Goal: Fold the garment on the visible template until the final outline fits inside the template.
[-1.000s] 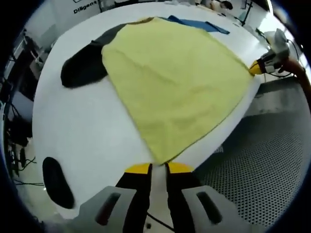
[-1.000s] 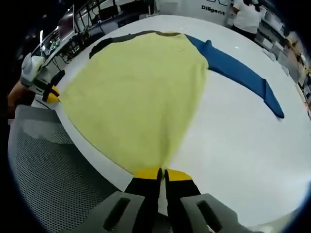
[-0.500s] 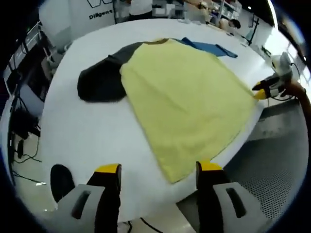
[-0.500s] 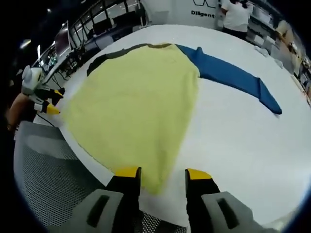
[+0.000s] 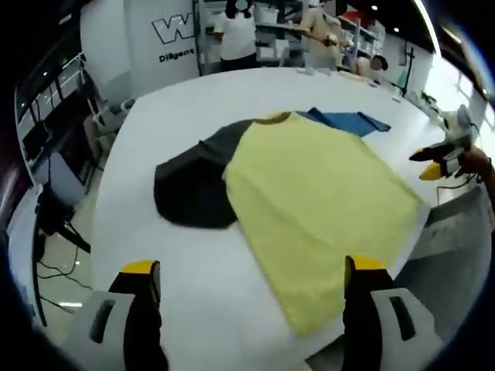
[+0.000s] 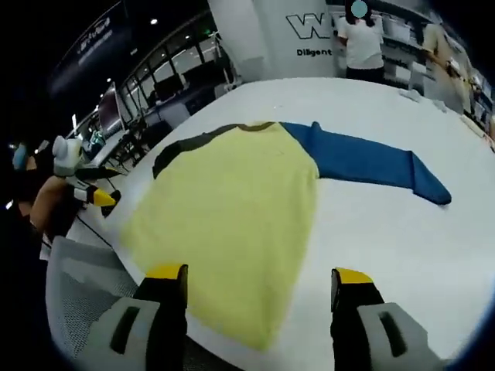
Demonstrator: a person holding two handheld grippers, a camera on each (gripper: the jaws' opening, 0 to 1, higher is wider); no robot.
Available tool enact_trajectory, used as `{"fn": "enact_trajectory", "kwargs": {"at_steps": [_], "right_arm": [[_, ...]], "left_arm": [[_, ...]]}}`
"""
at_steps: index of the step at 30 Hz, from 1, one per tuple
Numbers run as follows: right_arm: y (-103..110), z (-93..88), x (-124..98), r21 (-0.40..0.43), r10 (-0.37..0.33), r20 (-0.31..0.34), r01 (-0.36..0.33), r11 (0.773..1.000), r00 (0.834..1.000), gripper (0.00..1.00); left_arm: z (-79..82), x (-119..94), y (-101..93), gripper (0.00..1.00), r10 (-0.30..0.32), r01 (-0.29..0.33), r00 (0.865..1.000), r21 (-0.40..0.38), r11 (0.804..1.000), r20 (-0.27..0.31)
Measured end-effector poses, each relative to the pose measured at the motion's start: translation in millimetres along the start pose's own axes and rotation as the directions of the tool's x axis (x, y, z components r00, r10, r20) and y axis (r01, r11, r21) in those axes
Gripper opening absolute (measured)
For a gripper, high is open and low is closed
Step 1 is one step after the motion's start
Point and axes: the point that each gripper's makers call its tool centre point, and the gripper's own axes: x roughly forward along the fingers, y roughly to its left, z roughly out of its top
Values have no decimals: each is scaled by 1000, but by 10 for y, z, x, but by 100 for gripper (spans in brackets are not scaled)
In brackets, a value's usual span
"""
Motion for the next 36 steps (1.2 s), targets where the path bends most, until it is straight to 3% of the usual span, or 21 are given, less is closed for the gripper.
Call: {"fn": "enact_trajectory", "kwargs": {"at_steps": [10, 17, 28, 36], "right_arm": [[-106, 416, 57, -42, 4, 32, -3, 999, 999, 72], [-195, 762, 184, -59, 22, 65, -18, 998, 998, 76], [-286, 1296, 534, -133, 68, 89, -56, 990, 994, 79], [-411, 1568, 882, -180, 82, 68, -69, 981, 994, 76]], "left_arm": [[480, 187, 62, 94, -30, 29, 998, 19, 999, 58], [728, 373, 137, 93, -48, 46, 996, 17, 999, 71], [1225, 822, 325, 90, -75, 72, 994, 35, 997, 74], [1456, 1224, 343, 83, -116, 111, 991, 63, 992, 70]]}}
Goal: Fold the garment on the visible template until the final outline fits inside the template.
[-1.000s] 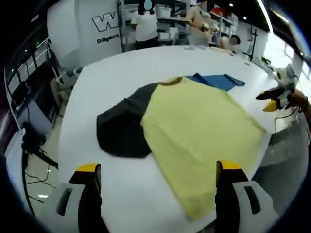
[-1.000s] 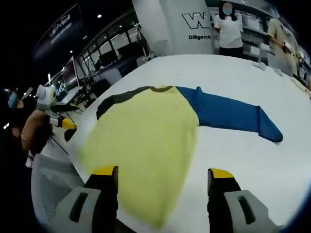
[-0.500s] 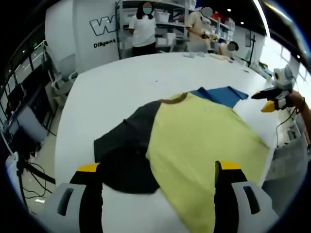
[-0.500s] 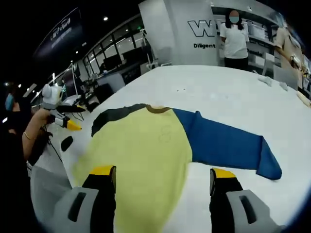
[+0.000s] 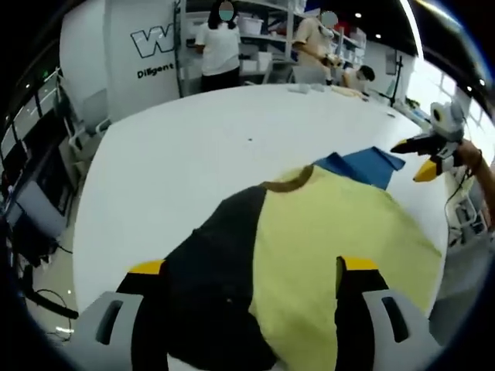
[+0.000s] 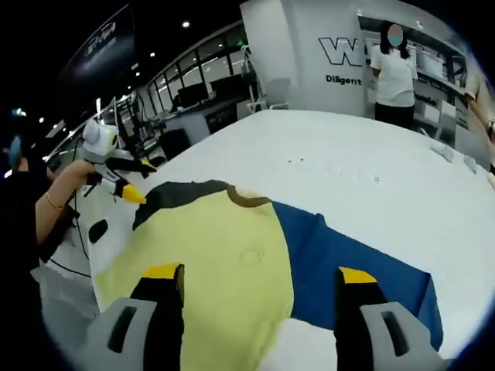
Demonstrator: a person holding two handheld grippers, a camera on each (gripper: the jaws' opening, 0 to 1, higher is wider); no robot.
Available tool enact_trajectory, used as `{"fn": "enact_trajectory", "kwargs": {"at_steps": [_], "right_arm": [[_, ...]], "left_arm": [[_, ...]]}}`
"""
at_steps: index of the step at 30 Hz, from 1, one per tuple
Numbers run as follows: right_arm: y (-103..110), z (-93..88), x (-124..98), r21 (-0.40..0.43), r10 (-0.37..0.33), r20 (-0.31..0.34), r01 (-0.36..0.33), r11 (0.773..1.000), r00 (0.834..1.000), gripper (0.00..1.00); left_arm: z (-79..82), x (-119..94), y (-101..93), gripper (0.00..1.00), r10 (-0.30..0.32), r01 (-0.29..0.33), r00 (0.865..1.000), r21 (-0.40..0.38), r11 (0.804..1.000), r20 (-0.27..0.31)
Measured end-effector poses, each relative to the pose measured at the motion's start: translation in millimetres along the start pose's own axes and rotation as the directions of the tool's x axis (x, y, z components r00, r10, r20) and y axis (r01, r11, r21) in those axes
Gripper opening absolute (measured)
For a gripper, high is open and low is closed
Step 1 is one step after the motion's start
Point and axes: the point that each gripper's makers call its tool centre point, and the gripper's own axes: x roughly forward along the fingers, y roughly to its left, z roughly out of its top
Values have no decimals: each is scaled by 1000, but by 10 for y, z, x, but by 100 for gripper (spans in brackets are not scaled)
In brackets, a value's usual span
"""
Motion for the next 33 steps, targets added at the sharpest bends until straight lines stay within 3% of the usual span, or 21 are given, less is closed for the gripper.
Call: {"fn": "enact_trajectory", "kwargs": {"at_steps": [4, 11, 15, 18, 23, 27, 33], "right_arm": [[-74, 109, 189, -21, 9, 10, -9, 1000, 1000, 73], [-188, 333, 562, -96, 42, 29, -39, 995, 999, 69], [-311, 397, 761, -33, 56, 21, -55, 998, 998, 65], [-408, 454, 885, -32, 56, 24, -55, 998, 998, 61], [-603, 473, 1062, -12, 48, 7, -47, 999, 999, 55], [-753, 427, 1169, -14, 30, -31, -30, 999, 999, 43], [-818, 374, 1289, -9, 30, -53, -30, 1000, 998, 35]], "left_arm": [[87, 215, 85, 67, 12, -13, 1000, 36, 999, 16], [262, 521, 134, 61, -15, 13, 999, 35, 999, 50], [371, 679, 184, 59, -32, 28, 998, 62, 998, 60], [414, 805, 267, 55, -38, 35, 998, 54, 998, 54], [433, 958, 413, 46, -29, 27, 999, 58, 998, 35], [434, 1053, 503, 35, -34, 33, 999, 29, 999, 25], [347, 1168, 480, 30, -48, 48, 999, 2, 999, -12]]}}
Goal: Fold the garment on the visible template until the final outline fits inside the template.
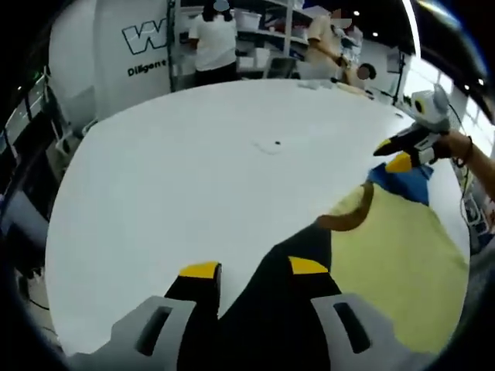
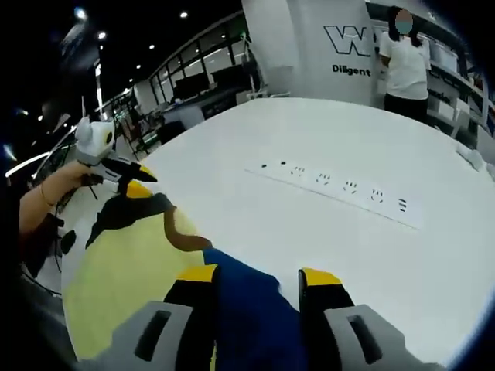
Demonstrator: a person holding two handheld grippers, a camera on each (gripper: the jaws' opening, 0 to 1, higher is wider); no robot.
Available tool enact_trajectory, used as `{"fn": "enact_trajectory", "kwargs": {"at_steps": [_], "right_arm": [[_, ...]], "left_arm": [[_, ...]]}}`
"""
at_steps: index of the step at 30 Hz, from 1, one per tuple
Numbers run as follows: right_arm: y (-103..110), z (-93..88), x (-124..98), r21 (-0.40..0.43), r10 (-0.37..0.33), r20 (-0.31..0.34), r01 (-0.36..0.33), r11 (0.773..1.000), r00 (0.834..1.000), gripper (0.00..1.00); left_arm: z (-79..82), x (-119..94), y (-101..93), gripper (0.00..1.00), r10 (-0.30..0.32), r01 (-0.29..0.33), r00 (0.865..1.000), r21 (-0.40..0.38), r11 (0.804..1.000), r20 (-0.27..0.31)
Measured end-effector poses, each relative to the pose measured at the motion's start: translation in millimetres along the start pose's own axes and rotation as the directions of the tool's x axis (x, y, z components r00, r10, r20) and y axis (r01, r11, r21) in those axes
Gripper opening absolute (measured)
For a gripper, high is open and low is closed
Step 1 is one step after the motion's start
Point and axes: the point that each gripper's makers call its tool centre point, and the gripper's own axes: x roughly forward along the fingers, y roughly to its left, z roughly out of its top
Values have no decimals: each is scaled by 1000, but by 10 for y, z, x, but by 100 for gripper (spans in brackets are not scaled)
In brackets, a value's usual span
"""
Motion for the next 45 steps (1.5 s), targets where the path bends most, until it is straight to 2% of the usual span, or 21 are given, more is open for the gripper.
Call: {"fn": "enact_trajectory", "kwargs": {"at_steps": [5, 6, 9, 11, 15, 18, 22, 25, 30, 33, 38, 41, 43, 45], "right_arm": [[-57, -116, 63, -21, -23, -57, 21, 1000, 998, 21], [-63, -132, 72, -21, -22, -62, 21, 1000, 998, 19], [-56, -142, 97, 8, 3, -56, -2, 1000, 998, 13], [-58, -183, 98, 19, -5, -70, 6, 1000, 998, 9], [-69, -208, 82, -19, -14, -83, 13, 1000, 996, 0], [-55, -239, 62, -38, -20, -90, 17, 999, 996, 0], [3, -246, 11, -52, -7, -90, 2, 999, 996, 0], [19, -203, -70, -82, -7, -75, 1, 997, 997, 0], [79, -132, -245, -82, 13, -38, -17, 997, 999, 0], [155, -142, -347, -100, 33, -30, -36, 994, 999, 0], [310, -261, -500, -142, 61, -34, -65, 988, 998, 0], [393, -311, -571, -190, 69, -20, -72, 979, 997, 0], [429, -300, -608, -240, 81, 10, -77, 968, 997, 0], [446, -334, -657, -254, 78, 20, -70, 965, 997, 0]], "left_arm": [[-110, 70, -54, 29, -15, 14, 999, -11, 1000, -46], [-97, 55, 1, 29, 12, -12, 999, 9, 1000, -39], [-95, 38, -7, 25, -6, 6, 999, -3, 1000, -41], [-105, 21, 2, 21, -6, 5, 999, -25, 1000, -44], [-157, 27, -19, 9, 3, -4, 998, -6, 1000, -68], [-153, 32, -58, 3, -7, 7, 998, -9, 1000, -66], [-144, 4, -102, 2, -2, 1, 998, -8, 1000, -69], [-92, -84, -138, 2, -3, 3, 999, 9, 1000, -49], [21, -267, -198, 2, -3, 3, 1000, 53, 999, -6], [31, -378, -260, 2, -4, 3, 1000, 88, 996, 8], [-23, -506, -394, 2, -23, 19, 999, 135, 991, 24], [26, -615, -459, 2, -34, 16, 995, 192, 981, 92], [-4, -672, -484, 2, -45, 22, 994, 211, 977, 104], [-22, -714, -496, 2, -63, 37, 991, 209, 977, 120]]}}
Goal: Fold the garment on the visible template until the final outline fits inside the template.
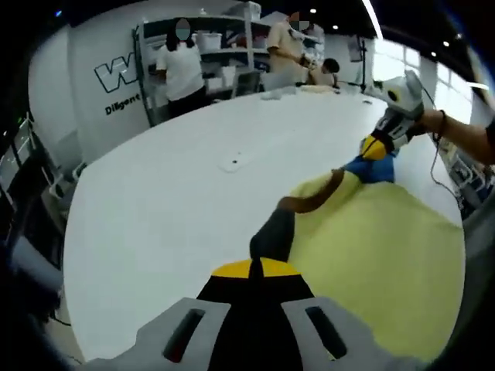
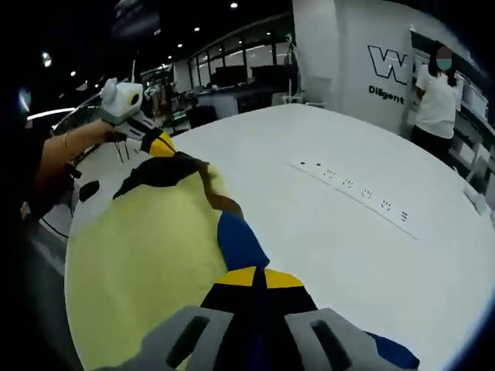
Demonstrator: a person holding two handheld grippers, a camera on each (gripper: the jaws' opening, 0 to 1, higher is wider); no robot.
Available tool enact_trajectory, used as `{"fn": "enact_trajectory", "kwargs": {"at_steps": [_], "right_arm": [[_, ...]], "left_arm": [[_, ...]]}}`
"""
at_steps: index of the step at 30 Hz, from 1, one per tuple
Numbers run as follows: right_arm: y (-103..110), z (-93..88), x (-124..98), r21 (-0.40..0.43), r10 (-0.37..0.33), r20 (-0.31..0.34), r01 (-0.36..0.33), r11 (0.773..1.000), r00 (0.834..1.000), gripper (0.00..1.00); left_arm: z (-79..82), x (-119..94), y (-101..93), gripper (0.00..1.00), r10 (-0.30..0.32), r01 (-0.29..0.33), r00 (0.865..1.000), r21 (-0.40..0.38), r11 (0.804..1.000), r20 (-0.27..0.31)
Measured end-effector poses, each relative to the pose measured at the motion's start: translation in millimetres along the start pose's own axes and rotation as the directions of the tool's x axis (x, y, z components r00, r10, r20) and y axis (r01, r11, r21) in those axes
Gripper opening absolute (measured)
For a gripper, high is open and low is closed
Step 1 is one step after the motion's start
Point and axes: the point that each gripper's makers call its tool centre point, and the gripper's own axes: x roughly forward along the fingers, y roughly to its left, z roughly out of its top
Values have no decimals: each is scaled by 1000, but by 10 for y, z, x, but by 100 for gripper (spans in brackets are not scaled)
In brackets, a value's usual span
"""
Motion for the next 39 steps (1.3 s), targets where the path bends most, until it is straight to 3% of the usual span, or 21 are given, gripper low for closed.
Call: {"fn": "enact_trajectory", "kwargs": {"at_steps": [1, 3, 10, 18, 21, 29, 34, 39], "right_arm": [[31, 3, -26, -24, 3, 15, -3, 1000, 1000, 0], [124, -8, -80, -71, 21, 55, -17, 997, 998, 0], [376, -402, -130, -42, 78, -33, -80, 996, 996, 0], [427, -619, -78, -16, 76, -95, -78, 997, 993, 0], [414, -661, -54, -5, 68, -111, -69, 998, 992, 0], [384, -630, -85, 65, 45, -104, -38, 997, 994, 0], [434, -422, -163, 111, 64, -40, -59, 992, 997, 7], [508, -230, -138, 104, 81, 5, -81, 991, 997, 8]], "left_arm": [[31, -37, -68, 2, -33, 31, 999, 45, 998, 37], [-44, -97, -171, 2, -72, 70, 997, 50, 996, 30], [-370, -184, -399, 2, -143, 143, 990, 72, 987, -12], [-642, -165, -455, 2, -171, 176, 981, 52, 983, -93], [-709, -117, -444, 2, -152, 162, 979, 69, 984, -133], [-634, -122, -427, 5, -107, 121, 985, 99, 988, -136], [-434, -202, -473, 18, -127, 134, 988, 79, 988, -88], [-326, -116, -514, 20, -129, 133, 990, 58, 989, -63]]}}
